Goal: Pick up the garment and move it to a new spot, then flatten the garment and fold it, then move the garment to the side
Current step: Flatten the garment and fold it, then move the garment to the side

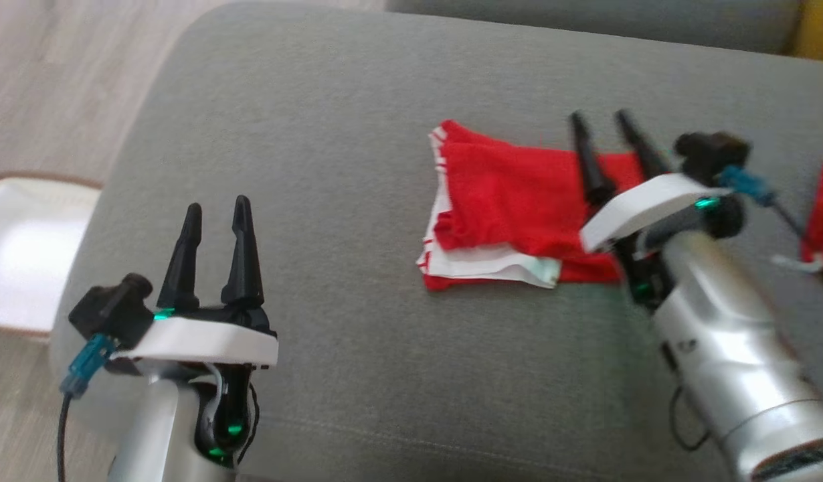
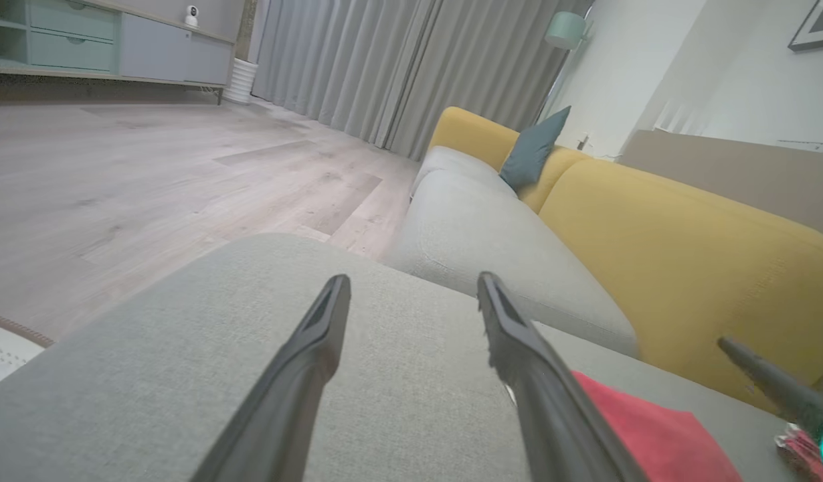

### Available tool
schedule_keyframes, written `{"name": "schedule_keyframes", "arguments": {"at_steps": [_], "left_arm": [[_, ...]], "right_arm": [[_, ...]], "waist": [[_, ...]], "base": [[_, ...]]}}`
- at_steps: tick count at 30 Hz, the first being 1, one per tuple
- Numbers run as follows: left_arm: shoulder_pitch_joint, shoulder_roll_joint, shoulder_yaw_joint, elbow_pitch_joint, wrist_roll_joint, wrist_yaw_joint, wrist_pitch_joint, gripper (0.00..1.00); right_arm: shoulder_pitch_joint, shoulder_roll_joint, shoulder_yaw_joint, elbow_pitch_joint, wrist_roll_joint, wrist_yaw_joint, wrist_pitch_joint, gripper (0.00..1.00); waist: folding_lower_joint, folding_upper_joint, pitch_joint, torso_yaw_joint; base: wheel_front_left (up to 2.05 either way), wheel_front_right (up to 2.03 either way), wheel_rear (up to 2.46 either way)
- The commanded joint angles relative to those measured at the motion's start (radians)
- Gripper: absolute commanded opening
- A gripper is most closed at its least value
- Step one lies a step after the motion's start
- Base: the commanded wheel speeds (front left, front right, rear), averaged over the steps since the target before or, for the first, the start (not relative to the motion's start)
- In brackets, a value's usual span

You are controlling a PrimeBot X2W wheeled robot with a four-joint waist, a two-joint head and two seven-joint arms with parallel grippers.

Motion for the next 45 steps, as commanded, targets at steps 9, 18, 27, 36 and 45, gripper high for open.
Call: {"name": "schedule_keyframes", "arguments": {"at_steps": [9, 18, 27, 36, 45], "left_arm": [[-0.075, 0.012, 0.025, -0.061, 0.018, 0.005, -0.005, 1.0], [-0.071, 0.012, 0.017, -0.057, 0.048, 0.014, -0.005, 1.0], [-0.05, 0.012, 0.037, -0.059, 0.039, 0.01, -0.005, 1.0], [-0.075, 0.012, 0.007, -0.047, 0.055, -0.009, -0.005, 1.0], [-0.101, 0.012, -0.023, -0.039, 0.052, -0.021, -0.005, 1.0]], "right_arm": [[0.17, -0.029, -0.243, -0.306, -0.371, 0.004, -0.013, 1.0], [0.377, 0.034, -0.381, -0.523, -0.526, 0.004, -0.012, 1.0], [0.455, 0.058, -0.428, -0.618, -0.542, 0.004, 0.015, 1.0], [0.418, 0.059, -0.389, -0.59, -0.478, 0.004, 0.088, 1.0], [0.325, 0.059, -0.364, -0.429, -0.395, 0.004, 0.153, 1.0]], "waist": [[0.0, 0.0, -0.022, -0.125], [0.0, 0.0, -0.024, -0.173], [0.0, 0.0, -0.003, -0.173], [0.0, 0.0, 0.06, -0.131], [0.0, 0.0, 0.132, -0.064]], "base": [[0.0, 0.0, 0.0], [0.0, 0.0, 0.0], [0.0, 0.0, 0.0], [0.0, 0.0, 0.0], [0.0, 0.0, 0.0]]}}
